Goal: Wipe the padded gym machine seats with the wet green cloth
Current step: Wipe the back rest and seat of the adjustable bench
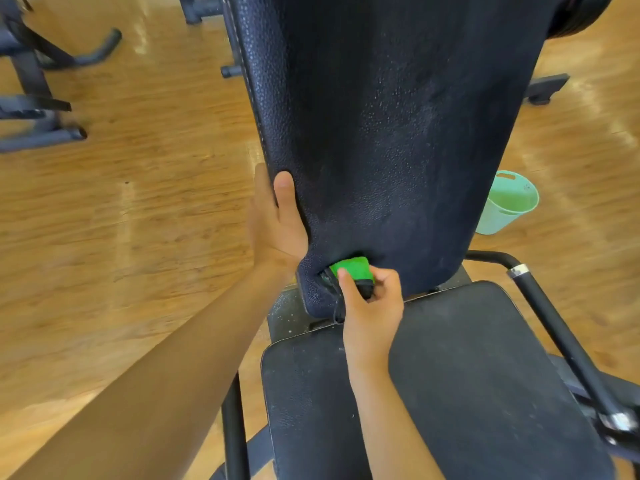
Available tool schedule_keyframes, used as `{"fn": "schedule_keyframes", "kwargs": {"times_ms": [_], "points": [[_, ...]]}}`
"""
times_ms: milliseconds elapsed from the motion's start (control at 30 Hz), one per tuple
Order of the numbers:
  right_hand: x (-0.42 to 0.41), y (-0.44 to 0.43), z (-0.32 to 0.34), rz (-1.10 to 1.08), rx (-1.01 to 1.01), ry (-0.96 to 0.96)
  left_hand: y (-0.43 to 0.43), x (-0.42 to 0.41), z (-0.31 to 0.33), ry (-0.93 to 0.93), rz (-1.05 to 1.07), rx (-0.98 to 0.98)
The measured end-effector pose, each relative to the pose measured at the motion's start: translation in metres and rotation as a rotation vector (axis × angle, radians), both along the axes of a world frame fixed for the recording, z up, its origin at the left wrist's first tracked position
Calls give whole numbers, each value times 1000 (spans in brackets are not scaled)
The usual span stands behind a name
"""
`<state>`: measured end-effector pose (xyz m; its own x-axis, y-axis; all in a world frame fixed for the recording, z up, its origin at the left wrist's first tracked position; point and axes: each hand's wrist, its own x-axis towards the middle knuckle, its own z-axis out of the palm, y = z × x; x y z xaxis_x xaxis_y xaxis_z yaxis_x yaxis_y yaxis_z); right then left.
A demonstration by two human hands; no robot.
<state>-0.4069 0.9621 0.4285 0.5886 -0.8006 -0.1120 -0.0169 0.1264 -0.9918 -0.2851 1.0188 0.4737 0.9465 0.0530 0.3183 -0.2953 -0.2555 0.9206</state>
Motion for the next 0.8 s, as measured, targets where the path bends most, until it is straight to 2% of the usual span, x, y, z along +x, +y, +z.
{"fn": "schedule_keyframes", "kwargs": {"times_ms": [200, 267, 333, 433, 500, 667, 800], "points": [[-29, 6, -61, 52, -42, 398, 0, -1, 4, 4, 8, 19], [-31, 3, -63, 53, -48, 460, -1, -4, 5, 9, 28, 15], [-28, -1, -51, 21, -55, 413, -2, -4, 4, 18, 38, 5], [-10, -11, -9, -31, -81, 143, -1, -4, 2, 0, 57, 0], [4, -18, 19, 4, -171, 37, -2, -4, 2, 1, 68, 8], [2, -29, 18, 107, -248, 65, -1, -5, 3, 5, 74, -8], [-6, -46, 9, 54, -243, 127, -1, -3, 1, 51, 88, -38]]}}
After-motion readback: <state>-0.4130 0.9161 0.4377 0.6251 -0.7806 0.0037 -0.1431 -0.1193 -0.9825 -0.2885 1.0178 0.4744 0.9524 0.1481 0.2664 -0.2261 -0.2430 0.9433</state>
